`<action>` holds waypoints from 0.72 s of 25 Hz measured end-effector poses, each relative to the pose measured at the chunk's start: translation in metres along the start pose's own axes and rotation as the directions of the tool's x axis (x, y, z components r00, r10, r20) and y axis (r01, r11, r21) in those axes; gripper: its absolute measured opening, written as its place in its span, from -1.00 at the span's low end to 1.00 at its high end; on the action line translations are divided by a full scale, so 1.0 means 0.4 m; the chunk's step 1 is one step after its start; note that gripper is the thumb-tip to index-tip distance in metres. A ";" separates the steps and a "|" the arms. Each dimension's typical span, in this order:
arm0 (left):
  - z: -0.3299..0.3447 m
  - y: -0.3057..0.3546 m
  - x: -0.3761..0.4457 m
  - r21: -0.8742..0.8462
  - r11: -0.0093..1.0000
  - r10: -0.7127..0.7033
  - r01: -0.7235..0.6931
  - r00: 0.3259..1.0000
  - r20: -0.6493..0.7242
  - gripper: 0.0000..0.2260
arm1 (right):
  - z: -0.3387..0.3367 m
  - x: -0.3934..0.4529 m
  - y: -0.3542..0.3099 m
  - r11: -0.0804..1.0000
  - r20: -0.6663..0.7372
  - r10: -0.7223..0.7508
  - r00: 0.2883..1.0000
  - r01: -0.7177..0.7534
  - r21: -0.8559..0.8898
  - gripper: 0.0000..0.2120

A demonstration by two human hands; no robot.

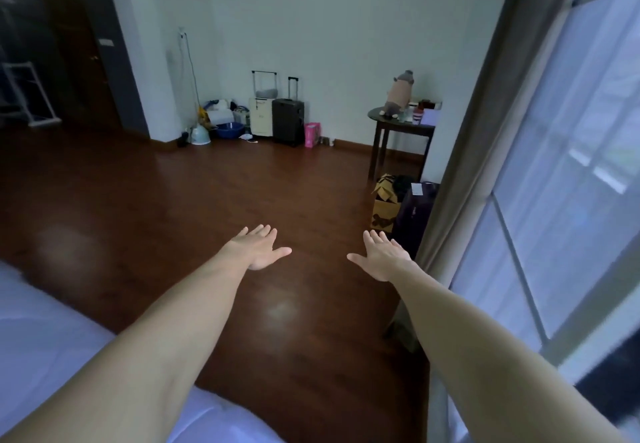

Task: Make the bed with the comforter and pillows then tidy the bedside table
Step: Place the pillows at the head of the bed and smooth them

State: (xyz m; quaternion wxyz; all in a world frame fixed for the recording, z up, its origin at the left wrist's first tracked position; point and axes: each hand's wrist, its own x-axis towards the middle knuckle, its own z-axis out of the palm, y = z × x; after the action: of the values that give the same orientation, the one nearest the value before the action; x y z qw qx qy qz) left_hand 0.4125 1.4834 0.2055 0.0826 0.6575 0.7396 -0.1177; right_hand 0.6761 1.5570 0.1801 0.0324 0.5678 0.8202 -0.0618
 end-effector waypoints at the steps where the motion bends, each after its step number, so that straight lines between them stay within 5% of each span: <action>1: -0.015 -0.005 0.049 -0.015 1.000 -0.014 0.014 1.000 -0.001 -0.31 | -0.009 0.063 0.011 1.000 0.006 -0.020 1.000 0.020 0.003 -0.22; 8: -0.095 -0.130 0.414 -0.065 0.992 -0.109 0.108 0.994 0.000 -0.31 | -0.055 0.524 -0.001 0.994 0.035 -0.100 0.994 0.101 -0.048 -0.22; 18: -0.189 -0.453 0.732 -0.117 0.943 -0.311 0.313 0.950 0.033 -0.32 | -0.149 1.089 -0.242 0.947 0.044 -0.317 0.947 0.319 -0.046 -0.22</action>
State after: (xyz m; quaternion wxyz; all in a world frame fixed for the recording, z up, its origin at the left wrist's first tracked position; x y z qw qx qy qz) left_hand 0.1995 1.7641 0.2088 0.1077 0.5252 0.8394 -0.0891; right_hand 0.4326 1.9357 0.1918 0.0518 0.4260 0.9016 -0.0548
